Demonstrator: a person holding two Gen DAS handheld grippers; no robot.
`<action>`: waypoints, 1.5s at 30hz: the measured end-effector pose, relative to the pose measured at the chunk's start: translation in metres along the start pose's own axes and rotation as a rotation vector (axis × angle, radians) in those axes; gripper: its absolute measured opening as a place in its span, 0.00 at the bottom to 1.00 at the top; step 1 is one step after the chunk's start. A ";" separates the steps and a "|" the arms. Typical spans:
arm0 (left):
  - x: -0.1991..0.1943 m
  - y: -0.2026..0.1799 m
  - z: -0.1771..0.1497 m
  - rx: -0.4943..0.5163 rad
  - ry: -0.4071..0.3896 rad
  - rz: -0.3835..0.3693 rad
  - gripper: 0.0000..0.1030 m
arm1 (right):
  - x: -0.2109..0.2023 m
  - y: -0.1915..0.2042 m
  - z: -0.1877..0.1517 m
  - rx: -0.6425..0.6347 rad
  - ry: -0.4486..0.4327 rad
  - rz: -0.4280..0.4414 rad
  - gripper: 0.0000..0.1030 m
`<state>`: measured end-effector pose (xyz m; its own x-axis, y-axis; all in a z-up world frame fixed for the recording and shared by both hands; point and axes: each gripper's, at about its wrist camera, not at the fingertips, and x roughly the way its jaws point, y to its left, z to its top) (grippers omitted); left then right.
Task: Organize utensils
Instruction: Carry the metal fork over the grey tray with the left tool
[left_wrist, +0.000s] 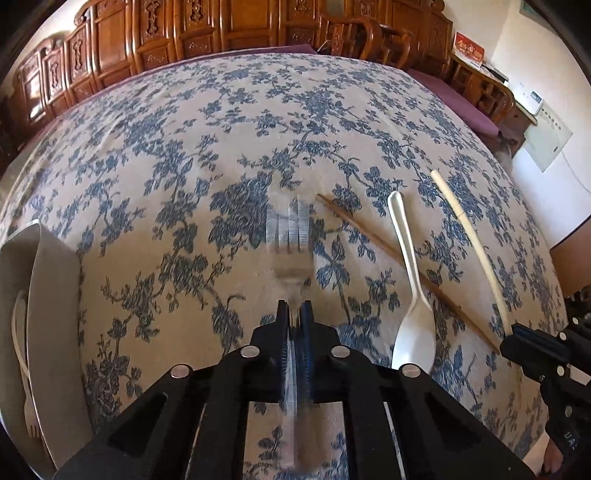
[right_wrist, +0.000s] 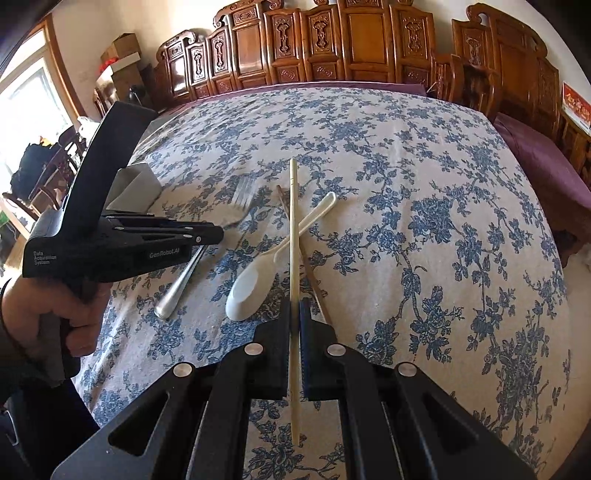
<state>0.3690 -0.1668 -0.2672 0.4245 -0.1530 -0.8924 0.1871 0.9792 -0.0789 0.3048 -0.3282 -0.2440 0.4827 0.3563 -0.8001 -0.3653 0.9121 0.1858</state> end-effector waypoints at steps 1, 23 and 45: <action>-0.002 0.004 -0.002 -0.004 -0.001 -0.006 0.06 | -0.001 0.002 0.001 -0.002 -0.001 0.000 0.06; -0.116 0.057 -0.047 0.034 -0.148 -0.050 0.05 | -0.036 0.076 0.008 -0.061 -0.025 -0.035 0.06; -0.211 0.124 -0.056 -0.001 -0.300 -0.001 0.05 | -0.049 0.170 0.031 -0.153 -0.066 0.027 0.06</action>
<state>0.2533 -0.0061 -0.1139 0.6669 -0.1865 -0.7214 0.1867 0.9791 -0.0805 0.2440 -0.1842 -0.1555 0.5205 0.3978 -0.7555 -0.4939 0.8621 0.1137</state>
